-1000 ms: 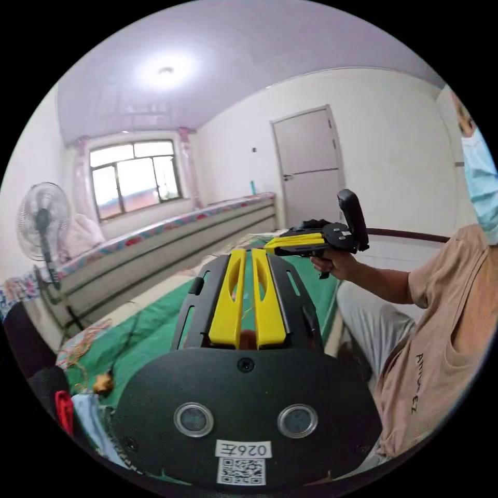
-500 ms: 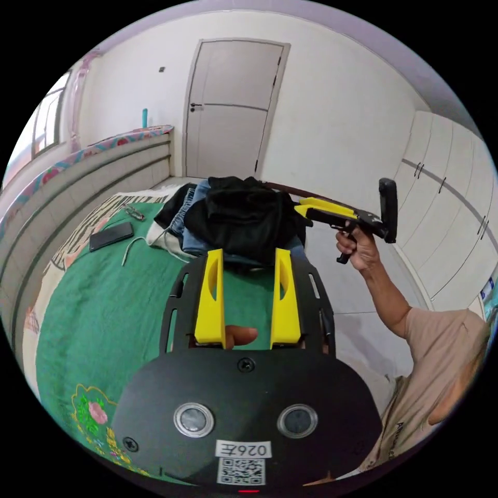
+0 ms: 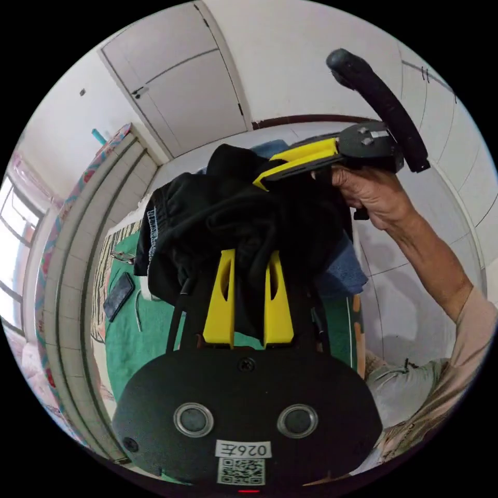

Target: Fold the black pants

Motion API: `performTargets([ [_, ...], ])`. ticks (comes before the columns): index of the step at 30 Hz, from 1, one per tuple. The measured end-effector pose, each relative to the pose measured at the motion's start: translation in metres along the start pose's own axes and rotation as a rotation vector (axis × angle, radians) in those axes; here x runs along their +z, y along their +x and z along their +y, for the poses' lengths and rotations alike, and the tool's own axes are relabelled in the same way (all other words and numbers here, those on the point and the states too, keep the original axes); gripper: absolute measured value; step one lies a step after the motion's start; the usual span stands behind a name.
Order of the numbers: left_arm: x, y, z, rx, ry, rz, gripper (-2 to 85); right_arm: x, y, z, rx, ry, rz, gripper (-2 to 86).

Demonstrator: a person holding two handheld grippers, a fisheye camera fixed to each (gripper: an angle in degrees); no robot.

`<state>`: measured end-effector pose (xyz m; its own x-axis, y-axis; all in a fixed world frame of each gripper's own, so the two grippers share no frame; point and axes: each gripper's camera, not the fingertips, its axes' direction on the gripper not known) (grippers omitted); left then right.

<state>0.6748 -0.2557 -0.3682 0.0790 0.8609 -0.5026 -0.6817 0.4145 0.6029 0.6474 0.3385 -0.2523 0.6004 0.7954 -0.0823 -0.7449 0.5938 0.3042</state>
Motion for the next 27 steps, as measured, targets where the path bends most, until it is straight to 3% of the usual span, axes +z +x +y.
performTargets([
  [6,-0.105,-0.077,0.094,-0.174,0.385,0.334,8.1,-0.121,-0.029,-0.008,-0.066,0.359,-0.249,0.2],
  [9,-0.177,-0.094,0.166,-0.189,0.554,0.375,8.0,-0.176,-0.076,-0.015,-0.219,0.449,-0.376,-0.2],
  [14,-0.297,-0.090,0.302,-0.230,0.651,0.150,7.9,-0.216,-0.187,-0.027,-0.446,0.442,-0.684,-0.7],
  [19,-0.411,-0.079,0.433,-0.363,0.630,-0.209,7.8,-0.214,-0.299,-0.038,-0.487,0.375,-0.970,-0.9],
  [22,-0.454,-0.067,0.495,-0.364,0.669,-0.292,7.9,-0.212,-0.352,-0.035,-0.514,0.330,-1.162,-0.9],
  [27,-0.434,-0.082,0.613,-0.544,0.573,-0.221,8.5,-0.170,-0.439,0.011,-0.715,0.149,-1.045,-1.1],
])
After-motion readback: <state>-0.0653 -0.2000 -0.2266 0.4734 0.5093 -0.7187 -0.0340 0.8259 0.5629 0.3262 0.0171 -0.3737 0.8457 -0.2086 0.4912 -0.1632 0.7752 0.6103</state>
